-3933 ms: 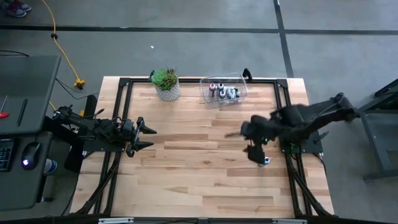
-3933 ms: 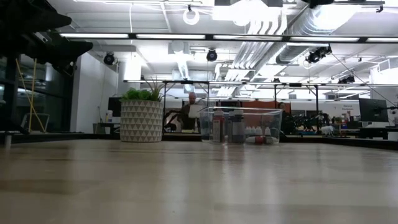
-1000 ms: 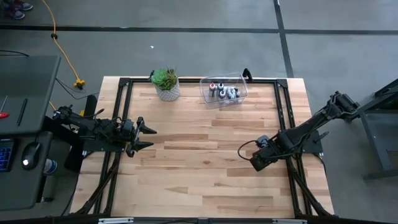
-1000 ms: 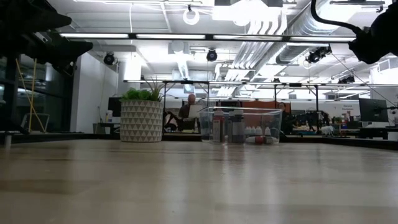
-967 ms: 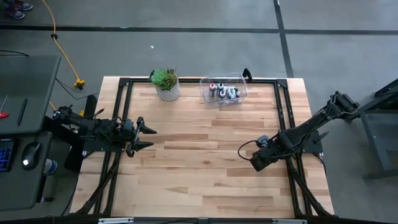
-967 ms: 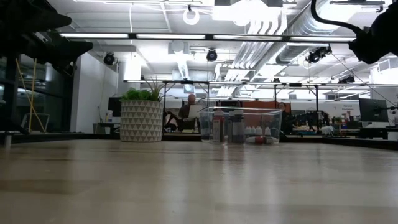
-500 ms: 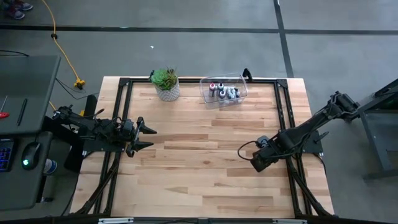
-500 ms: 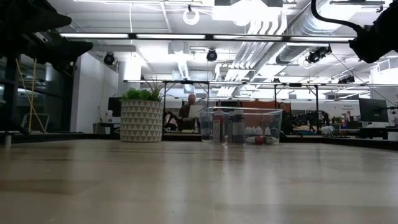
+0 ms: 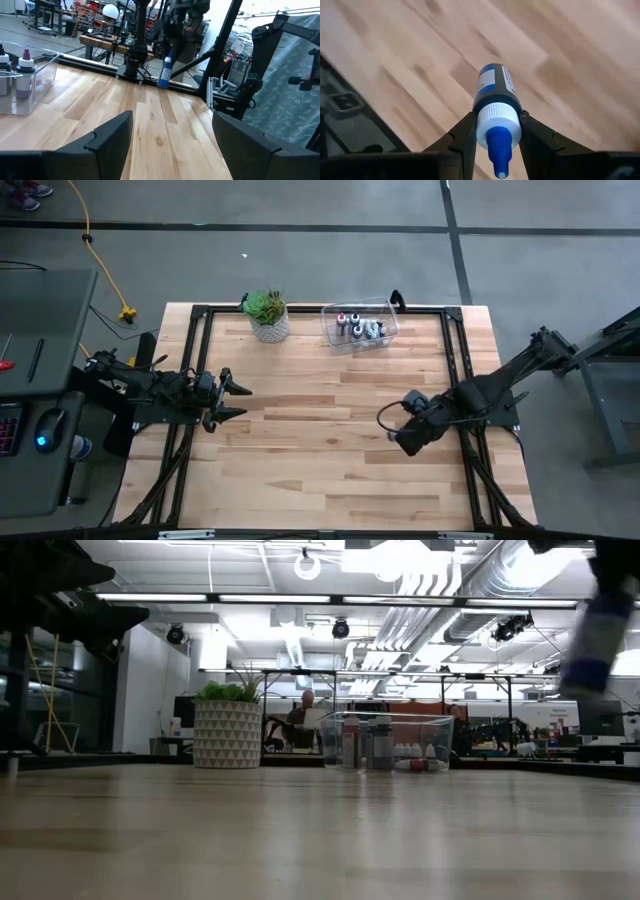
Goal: Pick & Place food coloring
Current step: Put the large blue food coloring bottle into the bin
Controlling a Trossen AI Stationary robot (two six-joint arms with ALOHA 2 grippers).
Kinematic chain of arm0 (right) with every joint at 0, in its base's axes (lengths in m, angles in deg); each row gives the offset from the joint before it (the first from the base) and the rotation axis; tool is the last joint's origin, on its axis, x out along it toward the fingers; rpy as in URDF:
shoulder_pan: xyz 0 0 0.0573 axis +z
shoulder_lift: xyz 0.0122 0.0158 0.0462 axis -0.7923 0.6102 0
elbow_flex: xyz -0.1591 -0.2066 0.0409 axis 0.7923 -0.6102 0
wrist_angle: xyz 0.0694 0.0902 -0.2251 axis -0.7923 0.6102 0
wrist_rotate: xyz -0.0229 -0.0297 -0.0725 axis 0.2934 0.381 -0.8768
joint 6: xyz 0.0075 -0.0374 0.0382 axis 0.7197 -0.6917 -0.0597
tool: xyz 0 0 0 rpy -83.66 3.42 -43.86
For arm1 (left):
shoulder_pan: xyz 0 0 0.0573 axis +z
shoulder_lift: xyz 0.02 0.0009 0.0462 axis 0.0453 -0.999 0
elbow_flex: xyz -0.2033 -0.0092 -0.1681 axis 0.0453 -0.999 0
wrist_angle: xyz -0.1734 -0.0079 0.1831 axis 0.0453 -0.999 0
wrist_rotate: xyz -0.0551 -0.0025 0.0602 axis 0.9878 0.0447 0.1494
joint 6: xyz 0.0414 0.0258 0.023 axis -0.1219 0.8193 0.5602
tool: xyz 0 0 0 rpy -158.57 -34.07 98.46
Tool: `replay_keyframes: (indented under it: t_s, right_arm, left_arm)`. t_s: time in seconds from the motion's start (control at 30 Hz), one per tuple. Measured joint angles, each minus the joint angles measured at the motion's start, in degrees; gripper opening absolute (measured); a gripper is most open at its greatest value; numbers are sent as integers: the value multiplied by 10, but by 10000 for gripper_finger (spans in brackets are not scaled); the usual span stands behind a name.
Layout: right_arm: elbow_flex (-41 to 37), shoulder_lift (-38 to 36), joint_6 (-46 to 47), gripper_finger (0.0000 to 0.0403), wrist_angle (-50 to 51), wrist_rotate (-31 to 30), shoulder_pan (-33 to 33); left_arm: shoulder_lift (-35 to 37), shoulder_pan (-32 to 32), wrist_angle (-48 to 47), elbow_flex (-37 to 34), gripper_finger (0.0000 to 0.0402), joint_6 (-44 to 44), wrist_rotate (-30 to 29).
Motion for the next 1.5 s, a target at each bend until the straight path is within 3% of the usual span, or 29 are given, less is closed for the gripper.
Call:
replay_keyframes:
  t_s: [0.3, 0.7, 0.83, 1.1, 1.3, 1.5]
  right_arm:
    - [95, 1, -143, 113, -26, -128, -48]
    - [286, 72, -442, 112, -45, -255, -174]
    - [370, 124, -560, 112, -44, -258, -227]
    - [540, 238, -761, 112, -34, -208, -345]
    - [633, 320, -848, 112, 5, -211, -421]
    - [656, 378, -886, 112, 45, -198, -482]
  left_arm:
    - [0, 0, 0, 0, 271, 0, 0]
    - [0, 0, 0, 0, 271, 0, 0]
    - [0, 0, 0, 0, 271, 0, 0]
    - [0, 0, 0, 0, 271, 0, 0]
    - [0, 0, 0, 0, 271, 0, 0]
    - [0, 0, 0, 0, 271, 0, 0]
